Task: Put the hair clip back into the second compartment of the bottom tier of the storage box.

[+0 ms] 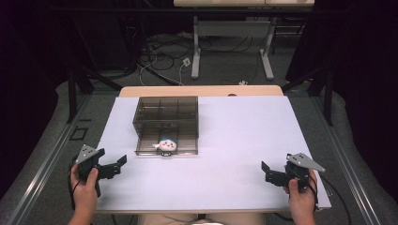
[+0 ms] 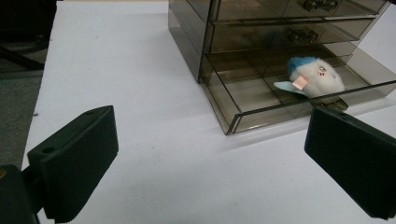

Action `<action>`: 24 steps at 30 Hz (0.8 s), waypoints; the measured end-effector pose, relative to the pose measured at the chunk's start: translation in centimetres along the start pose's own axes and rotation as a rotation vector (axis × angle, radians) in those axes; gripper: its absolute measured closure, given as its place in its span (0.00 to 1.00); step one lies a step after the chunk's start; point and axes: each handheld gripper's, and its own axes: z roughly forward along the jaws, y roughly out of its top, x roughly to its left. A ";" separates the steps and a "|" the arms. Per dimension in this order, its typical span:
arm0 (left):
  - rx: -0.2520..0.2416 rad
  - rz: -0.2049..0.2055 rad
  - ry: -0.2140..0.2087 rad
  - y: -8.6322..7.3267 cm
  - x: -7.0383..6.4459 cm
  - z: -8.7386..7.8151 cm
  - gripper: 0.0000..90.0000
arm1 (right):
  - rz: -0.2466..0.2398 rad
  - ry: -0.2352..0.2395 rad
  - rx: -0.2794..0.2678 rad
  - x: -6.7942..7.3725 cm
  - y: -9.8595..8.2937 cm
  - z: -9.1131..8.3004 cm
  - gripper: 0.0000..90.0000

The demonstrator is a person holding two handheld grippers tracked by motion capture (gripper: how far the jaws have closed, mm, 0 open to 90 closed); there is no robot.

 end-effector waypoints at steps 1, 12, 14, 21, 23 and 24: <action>0.003 -0.007 -0.006 -0.1 0.0 0.0 0.03 | -0.001 0.003 0.002 0.0 0.0 0.0 0.00; 0.010 -0.011 -0.006 -0.3 0.3 0.3 0.04 | 0.004 0.001 -0.001 -0.2 -0.1 0.3 0.00; 0.011 -0.010 -0.005 -0.3 0.3 0.3 0.04 | 0.013 0.000 0.012 -0.3 -0.1 0.3 0.00; 0.009 0.005 -0.004 -0.3 0.2 0.4 0.04 | 0.020 -0.002 0.008 -0.4 -0.2 0.3 0.00; 0.008 0.005 -0.005 -0.3 0.2 0.4 0.04 | 0.021 0.000 0.006 -0.4 -0.2 0.4 0.00; 0.009 0.005 -0.005 -0.3 0.3 0.4 0.04 | 0.023 -0.002 0.009 -0.4 -0.2 0.4 0.00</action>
